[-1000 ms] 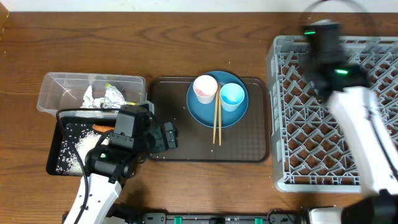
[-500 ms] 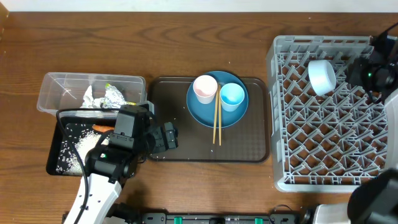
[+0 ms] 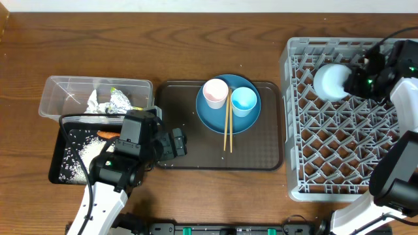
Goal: Sort waste into correct bins and load items into the dishwasher rack
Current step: 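Lower the bowl into the rack slots and open right gripper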
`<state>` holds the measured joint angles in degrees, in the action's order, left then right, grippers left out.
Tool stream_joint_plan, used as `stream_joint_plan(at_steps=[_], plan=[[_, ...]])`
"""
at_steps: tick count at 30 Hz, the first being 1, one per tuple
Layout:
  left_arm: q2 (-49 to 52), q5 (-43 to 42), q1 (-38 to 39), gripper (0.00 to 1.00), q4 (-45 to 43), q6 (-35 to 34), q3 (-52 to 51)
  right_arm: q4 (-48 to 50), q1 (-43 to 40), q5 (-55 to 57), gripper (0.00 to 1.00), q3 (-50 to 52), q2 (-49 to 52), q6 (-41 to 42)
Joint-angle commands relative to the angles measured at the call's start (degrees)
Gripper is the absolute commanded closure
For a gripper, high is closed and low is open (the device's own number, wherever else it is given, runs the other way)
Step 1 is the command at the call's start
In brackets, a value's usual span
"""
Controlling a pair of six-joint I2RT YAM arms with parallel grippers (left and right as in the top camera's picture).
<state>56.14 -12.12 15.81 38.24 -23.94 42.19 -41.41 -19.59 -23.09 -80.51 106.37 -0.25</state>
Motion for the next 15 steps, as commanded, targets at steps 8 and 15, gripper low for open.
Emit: stream_joint_plan(at_steps=[8, 15], plan=[[-0.31, -0.52, -0.09, 0.0, -0.17, 0.35, 0.02, -1.64, 1.16, -7.1, 0.98, -0.33, -2.16, 0.37], [-0.31, -0.52, -0.09, 0.0, -0.17, 0.35, 0.02, -1.51, 1.86, -2.51, 0.99, -2.43, -12.33, 0.42]])
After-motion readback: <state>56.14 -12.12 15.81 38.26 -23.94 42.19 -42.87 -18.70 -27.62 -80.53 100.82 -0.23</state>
